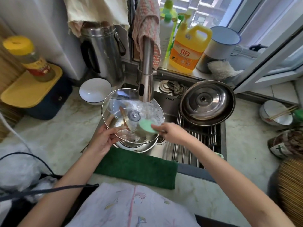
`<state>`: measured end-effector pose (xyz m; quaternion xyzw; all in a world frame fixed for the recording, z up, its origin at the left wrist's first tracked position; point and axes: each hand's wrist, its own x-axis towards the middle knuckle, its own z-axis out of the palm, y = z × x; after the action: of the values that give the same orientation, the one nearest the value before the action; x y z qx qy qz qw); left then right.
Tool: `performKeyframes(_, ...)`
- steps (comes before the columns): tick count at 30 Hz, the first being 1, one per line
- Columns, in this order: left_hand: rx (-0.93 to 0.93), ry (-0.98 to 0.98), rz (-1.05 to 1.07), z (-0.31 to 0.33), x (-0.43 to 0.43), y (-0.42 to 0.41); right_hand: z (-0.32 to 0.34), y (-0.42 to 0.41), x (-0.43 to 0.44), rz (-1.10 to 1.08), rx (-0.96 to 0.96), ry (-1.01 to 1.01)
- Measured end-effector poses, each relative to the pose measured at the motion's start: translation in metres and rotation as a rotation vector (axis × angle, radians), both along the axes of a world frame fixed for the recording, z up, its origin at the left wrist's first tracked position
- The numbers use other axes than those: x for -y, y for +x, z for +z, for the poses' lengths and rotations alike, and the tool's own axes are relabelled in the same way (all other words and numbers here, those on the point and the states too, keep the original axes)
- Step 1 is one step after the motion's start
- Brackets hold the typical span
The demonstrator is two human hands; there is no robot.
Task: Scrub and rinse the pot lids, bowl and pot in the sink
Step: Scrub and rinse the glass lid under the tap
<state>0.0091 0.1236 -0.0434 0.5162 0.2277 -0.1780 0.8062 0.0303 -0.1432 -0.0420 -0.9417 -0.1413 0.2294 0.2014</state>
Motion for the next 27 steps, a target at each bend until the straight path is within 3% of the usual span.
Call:
performKeyframes(2,0.006,-0.013,-0.014,0.0,0.004,-0.001,-0.005,0.011,0.009,-0.151,0.078,-0.132)
performKeyframes(4,0.01,-0.013,-0.034,0.002,0.01,-0.002,-0.007,0.013,-0.003,-0.23,0.065,-0.071)
performKeyframes(7,-0.006,-0.024,-0.061,0.004,0.014,-0.003,0.002,0.004,-0.033,-0.058,-0.07,0.21)
performKeyframes(10,-0.058,-0.036,-0.052,0.0,0.014,-0.006,0.014,0.009,-0.026,0.134,-0.192,0.238)
performKeyframes(15,-0.038,-0.064,-0.147,0.009,0.016,-0.012,0.012,0.04,-0.015,-0.178,0.087,0.017)
performKeyframes(19,-0.071,-0.081,-0.185,0.009,0.02,-0.01,0.019,0.024,-0.054,0.047,-0.001,0.207)
performKeyframes(21,-0.078,-0.073,-0.179,0.008,0.019,-0.011,0.02,0.017,-0.051,0.168,-0.03,0.196)
performKeyframes(25,-0.049,-0.063,-0.208,0.011,0.017,-0.014,0.01,0.036,-0.038,-0.104,0.142,0.002)
performKeyframes(27,-0.05,-0.072,-0.236,0.011,0.016,-0.013,0.01,0.032,-0.051,-0.074,0.179,0.045)
